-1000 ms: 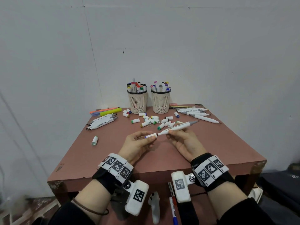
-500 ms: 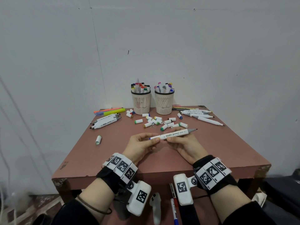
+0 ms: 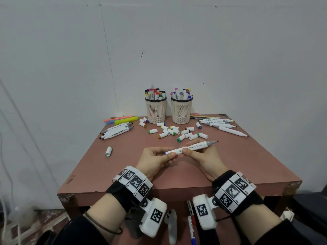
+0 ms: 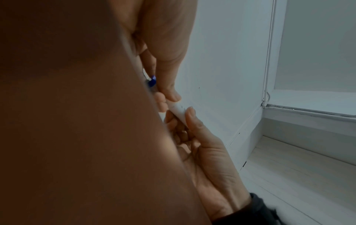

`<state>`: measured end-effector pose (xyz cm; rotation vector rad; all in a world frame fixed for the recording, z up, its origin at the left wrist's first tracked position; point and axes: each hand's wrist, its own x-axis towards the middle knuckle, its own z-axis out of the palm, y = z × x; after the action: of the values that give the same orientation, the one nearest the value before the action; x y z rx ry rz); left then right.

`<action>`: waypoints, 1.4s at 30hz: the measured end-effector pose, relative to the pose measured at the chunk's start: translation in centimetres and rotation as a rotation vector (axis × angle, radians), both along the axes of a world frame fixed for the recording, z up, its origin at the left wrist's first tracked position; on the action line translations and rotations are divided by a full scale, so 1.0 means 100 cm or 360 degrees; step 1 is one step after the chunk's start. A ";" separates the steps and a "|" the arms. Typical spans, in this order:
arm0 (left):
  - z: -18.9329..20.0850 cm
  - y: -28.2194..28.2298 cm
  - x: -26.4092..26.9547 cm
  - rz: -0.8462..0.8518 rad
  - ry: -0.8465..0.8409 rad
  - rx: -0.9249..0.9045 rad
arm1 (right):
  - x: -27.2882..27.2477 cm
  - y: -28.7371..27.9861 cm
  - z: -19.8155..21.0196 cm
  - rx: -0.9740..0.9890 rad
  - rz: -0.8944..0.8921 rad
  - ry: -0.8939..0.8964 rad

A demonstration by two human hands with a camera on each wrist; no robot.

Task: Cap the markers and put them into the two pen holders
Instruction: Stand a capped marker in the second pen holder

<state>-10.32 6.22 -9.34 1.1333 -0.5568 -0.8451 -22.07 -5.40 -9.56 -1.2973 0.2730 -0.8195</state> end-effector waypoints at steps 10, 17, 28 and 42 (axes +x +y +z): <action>0.003 0.001 0.004 -0.0075 0.0028 -0.0006 | 0.000 0.008 0.005 0.0093 -0.0047 0.0038; 0.007 0.000 0.010 0.0175 0.0282 -0.0178 | -0.014 0.001 0.037 0.0021 -0.0038 0.0451; 0.006 -0.002 0.023 0.0895 0.0634 -0.0410 | 0.036 -0.079 0.115 -0.1121 -0.0206 0.1213; 0.003 -0.006 0.030 0.0881 0.0729 -0.0395 | 0.197 -0.100 0.085 -0.2570 0.0348 0.1911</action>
<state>-7.36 5.59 -9.00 0.7703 0.0418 -0.5058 -2.32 -15.41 -1.04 -3.2011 0.3869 0.2599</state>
